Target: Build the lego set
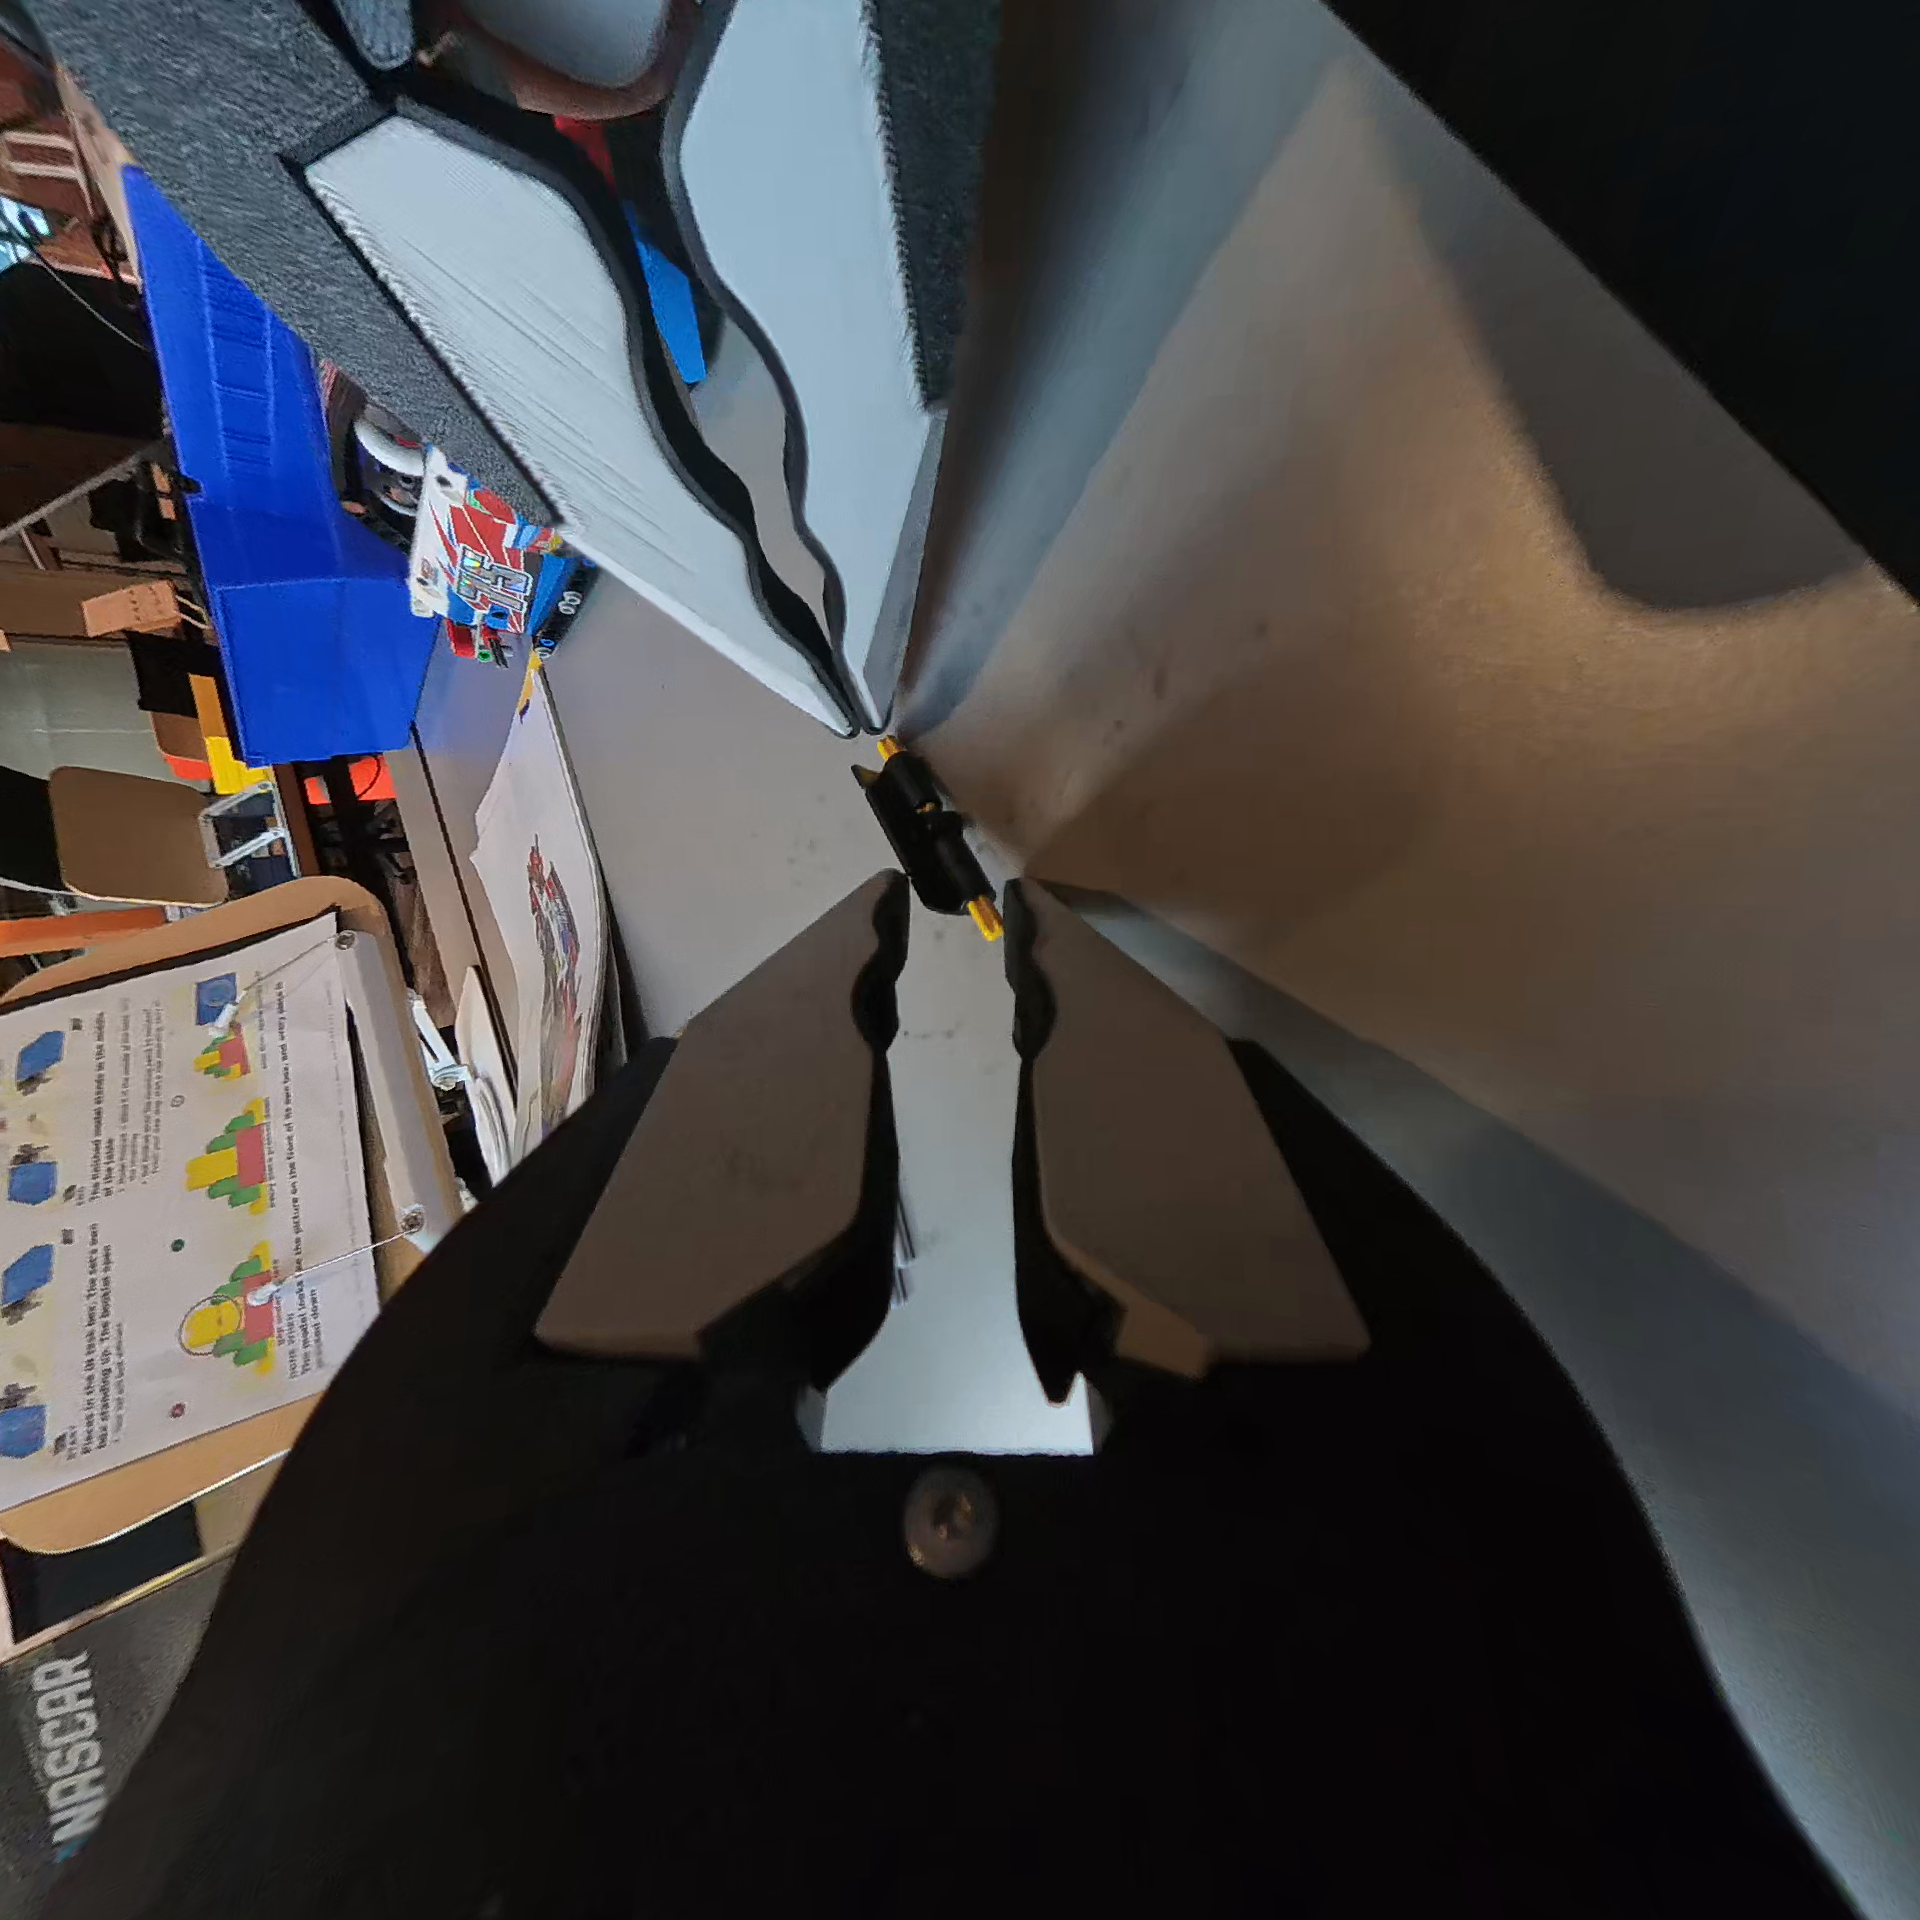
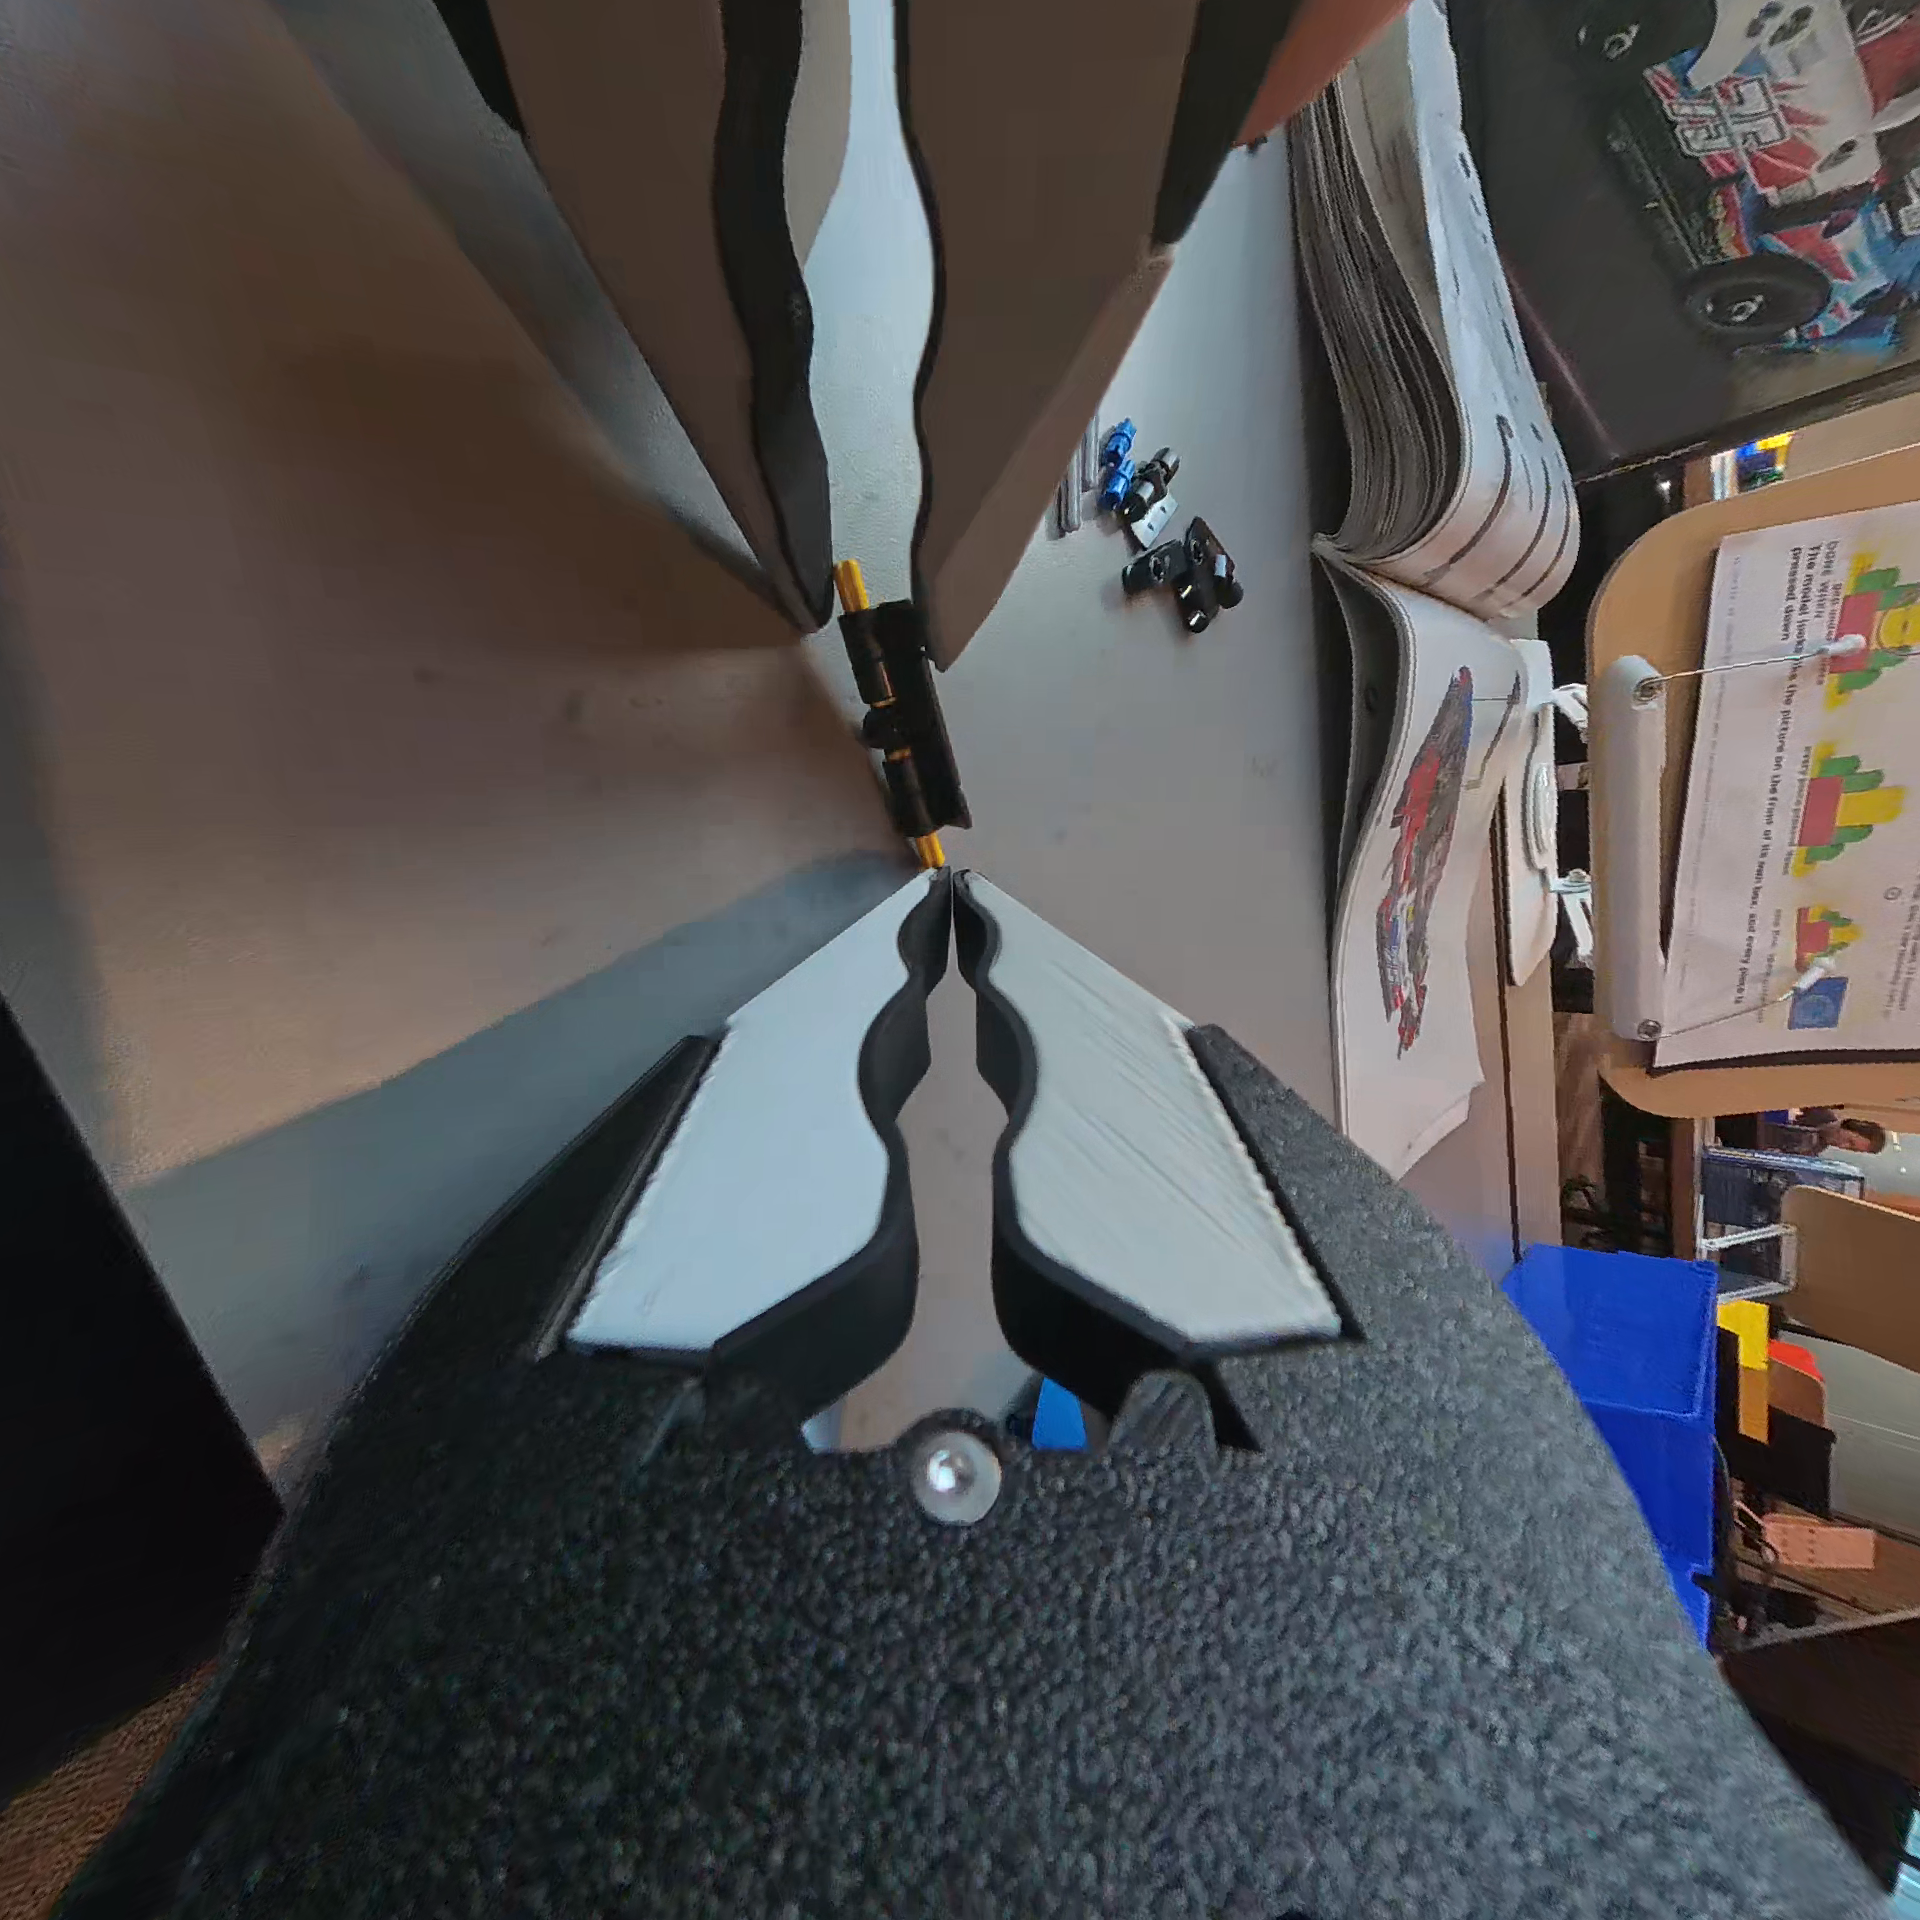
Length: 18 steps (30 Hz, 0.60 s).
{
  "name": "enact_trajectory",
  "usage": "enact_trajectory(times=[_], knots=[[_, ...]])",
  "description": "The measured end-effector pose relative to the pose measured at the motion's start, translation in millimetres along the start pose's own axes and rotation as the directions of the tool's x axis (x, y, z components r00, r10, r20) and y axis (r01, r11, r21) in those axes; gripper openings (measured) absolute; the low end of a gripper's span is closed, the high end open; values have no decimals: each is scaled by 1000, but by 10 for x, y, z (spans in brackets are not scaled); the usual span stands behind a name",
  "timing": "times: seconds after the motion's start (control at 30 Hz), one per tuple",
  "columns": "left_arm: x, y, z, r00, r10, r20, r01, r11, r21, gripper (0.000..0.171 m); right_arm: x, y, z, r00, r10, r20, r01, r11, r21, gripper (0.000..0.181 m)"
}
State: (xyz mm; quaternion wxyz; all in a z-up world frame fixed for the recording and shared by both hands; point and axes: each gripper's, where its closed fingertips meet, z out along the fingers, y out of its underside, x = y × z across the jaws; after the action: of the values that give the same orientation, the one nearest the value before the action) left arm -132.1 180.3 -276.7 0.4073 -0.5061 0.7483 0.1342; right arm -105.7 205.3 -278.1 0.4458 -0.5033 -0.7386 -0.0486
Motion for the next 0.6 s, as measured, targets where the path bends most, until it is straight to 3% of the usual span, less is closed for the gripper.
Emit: enact_trajectory(times=[0.13,0.27,0.4,0.5,0.6], knots=[[12,-22,-11,1000,-19,-7,19,1000,12,15,40,53,-4,1000,-3,-20,2,1000,-18,0],[-11,-3,-146,990,-115,-84,118,993,31,39,157,86,-57,996,63,-62,-64,998,-7,0],[-85,-3,-373,974,-181,-135,194,977,92,43,165,27,-89,991,125,-52,-122,991,45,1],[-159,162,-544,967,-209,-144,219,974,58,41,141,-7,-95,991,126,-34,-124,991,54,2],[-237,434,-689,923,-346,-165,353,936,10,41,104,-69,-109,987,161,15,-161,983,82,5]])
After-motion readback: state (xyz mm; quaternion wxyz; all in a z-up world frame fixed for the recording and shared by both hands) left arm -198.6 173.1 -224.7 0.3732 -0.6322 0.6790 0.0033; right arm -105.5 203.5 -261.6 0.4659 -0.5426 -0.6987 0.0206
